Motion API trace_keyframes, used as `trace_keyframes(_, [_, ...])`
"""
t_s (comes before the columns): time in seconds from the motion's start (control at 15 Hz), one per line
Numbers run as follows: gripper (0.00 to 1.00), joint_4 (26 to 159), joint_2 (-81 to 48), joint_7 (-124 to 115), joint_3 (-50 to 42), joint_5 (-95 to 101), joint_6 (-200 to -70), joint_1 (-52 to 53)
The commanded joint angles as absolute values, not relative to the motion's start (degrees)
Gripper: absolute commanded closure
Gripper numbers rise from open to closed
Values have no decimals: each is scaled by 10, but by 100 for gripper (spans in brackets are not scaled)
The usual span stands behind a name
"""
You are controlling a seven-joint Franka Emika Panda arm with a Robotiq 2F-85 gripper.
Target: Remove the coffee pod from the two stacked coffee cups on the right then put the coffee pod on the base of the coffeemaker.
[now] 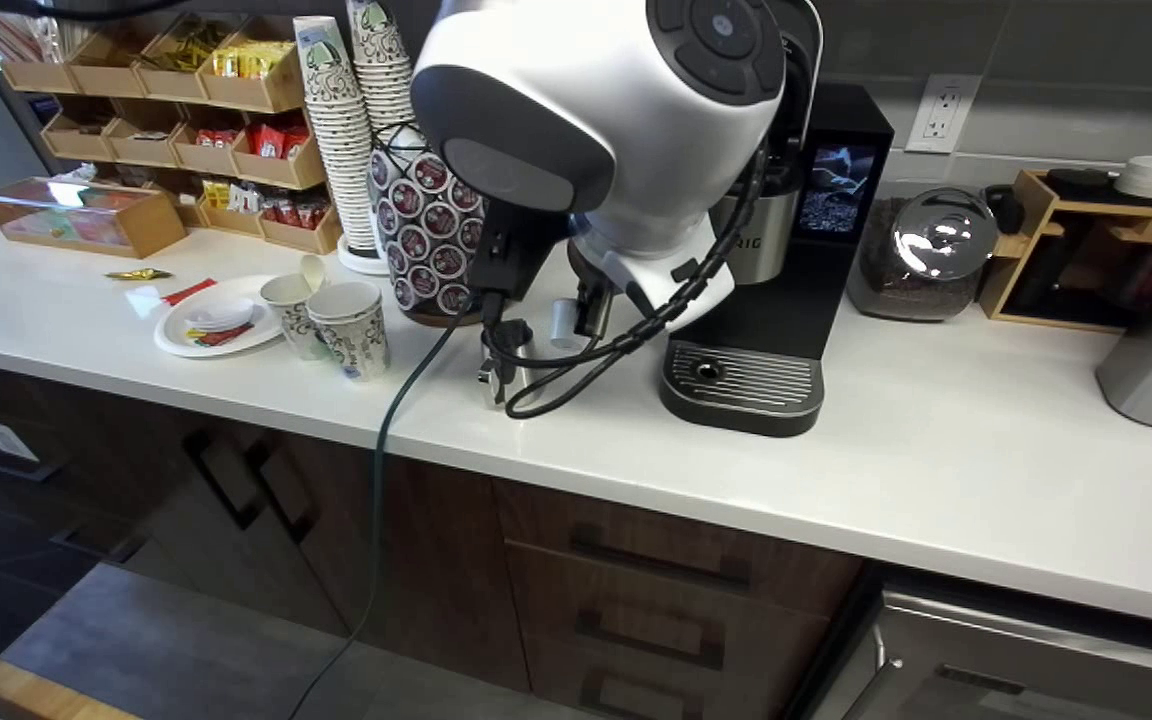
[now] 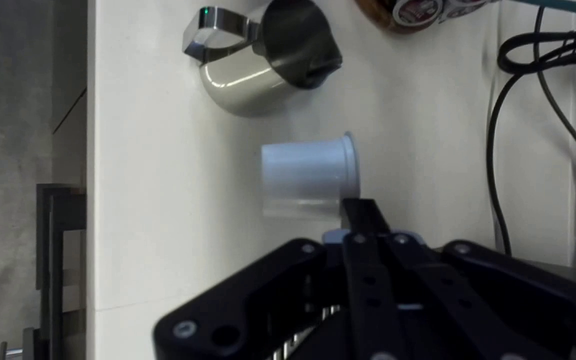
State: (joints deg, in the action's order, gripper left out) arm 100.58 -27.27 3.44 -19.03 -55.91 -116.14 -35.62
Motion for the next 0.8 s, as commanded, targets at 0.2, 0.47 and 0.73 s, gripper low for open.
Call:
trace_keyframes(0.2, [100, 1018, -308, -27, -194, -589, -1207, -373])
trace_keyframes(0.47, [99, 1010, -310, -19, -189, -571, -1199, -377])
trace_keyframes(0.73, [100, 1014, -314, -26, -187, -594, -1212, -382])
